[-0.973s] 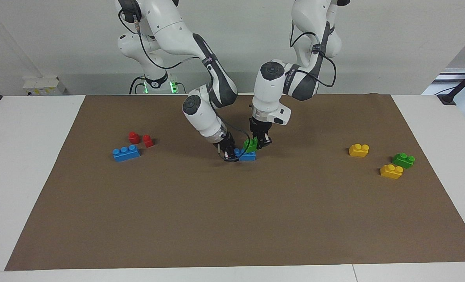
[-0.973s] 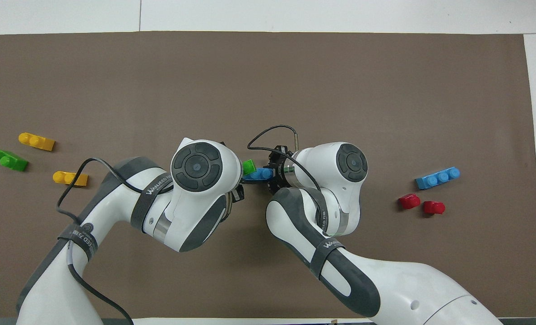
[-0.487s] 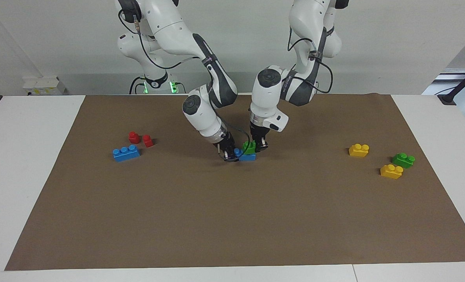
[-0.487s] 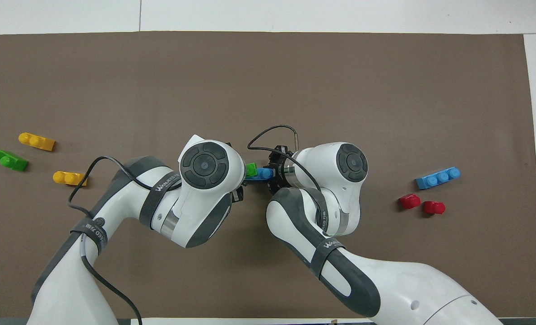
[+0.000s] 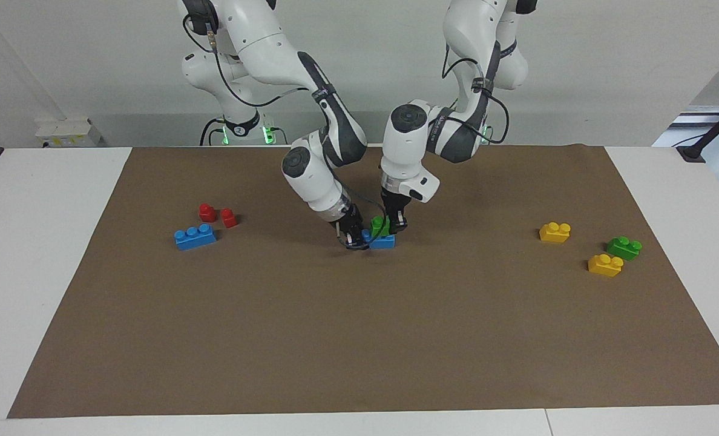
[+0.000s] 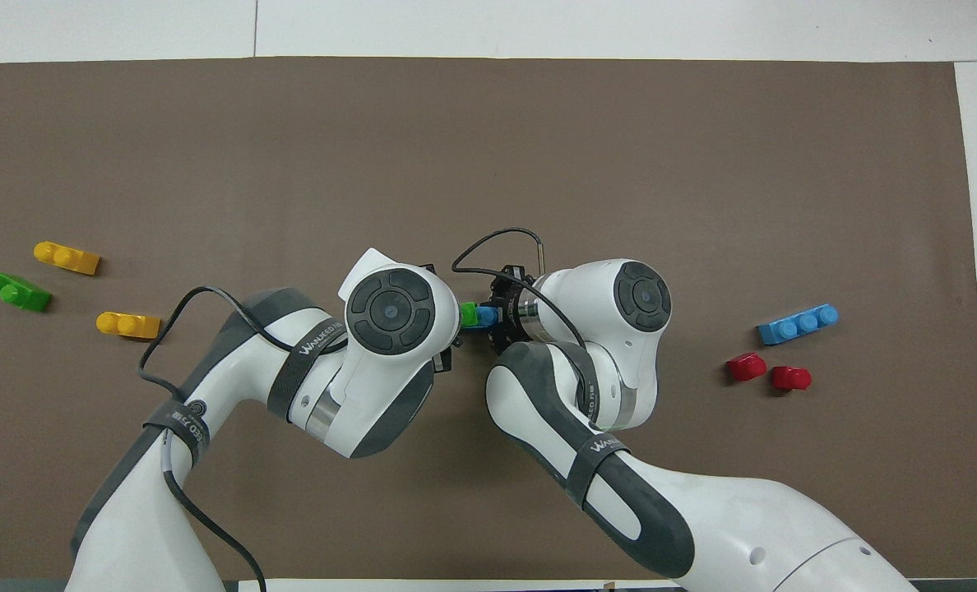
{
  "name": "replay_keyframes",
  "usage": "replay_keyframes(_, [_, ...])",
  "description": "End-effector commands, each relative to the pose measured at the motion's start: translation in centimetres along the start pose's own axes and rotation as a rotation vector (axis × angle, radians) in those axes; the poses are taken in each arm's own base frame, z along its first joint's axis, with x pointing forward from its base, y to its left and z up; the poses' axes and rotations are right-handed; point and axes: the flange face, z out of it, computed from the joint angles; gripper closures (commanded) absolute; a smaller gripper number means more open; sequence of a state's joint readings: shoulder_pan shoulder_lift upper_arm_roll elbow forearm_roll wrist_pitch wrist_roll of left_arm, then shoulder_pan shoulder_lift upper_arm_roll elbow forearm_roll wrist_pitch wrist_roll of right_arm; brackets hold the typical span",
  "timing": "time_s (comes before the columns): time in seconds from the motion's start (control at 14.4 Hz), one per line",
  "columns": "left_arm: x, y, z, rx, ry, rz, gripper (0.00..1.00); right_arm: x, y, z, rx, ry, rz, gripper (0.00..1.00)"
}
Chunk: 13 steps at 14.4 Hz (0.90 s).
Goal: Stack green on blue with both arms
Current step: 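Press the green brick onto the blue brick held by the right gripper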
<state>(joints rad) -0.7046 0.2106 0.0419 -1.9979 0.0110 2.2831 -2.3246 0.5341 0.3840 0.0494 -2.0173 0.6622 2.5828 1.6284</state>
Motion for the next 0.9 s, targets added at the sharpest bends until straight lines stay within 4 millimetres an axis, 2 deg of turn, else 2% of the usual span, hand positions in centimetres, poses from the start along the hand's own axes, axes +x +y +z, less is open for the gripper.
replay_keyframes(0.0, [-0.6,-1.1,1.6,0.015,0.016,0.023,1.0,1.8,0.4,0.6,0.013,0.01,0.023,1.0])
replay_keyframes(0.35, [0.3,-0.2,2.7,0.017,0.035,0.041,1.0,1.8,0.4,0.6,0.013,0.01,0.023,1.0])
replay_keyframes(0.7, [0.1,-0.4,2.6,0.008,0.048,0.105,1.0,1.9,0.3,0.6,0.011,0.009,0.029,1.0])
replay_keyframes(0.76, [0.2,-0.4,2.6,0.012,0.051,0.135,0.37,2.0,0.2,0.5,0.008,0.01,0.035,1.0])
replay_keyframes(0.83, [0.3,-0.4,2.3,0.012,0.051,0.14,0.0,2.4,-0.1,0.3,0.011,0.006,0.05,0.71])
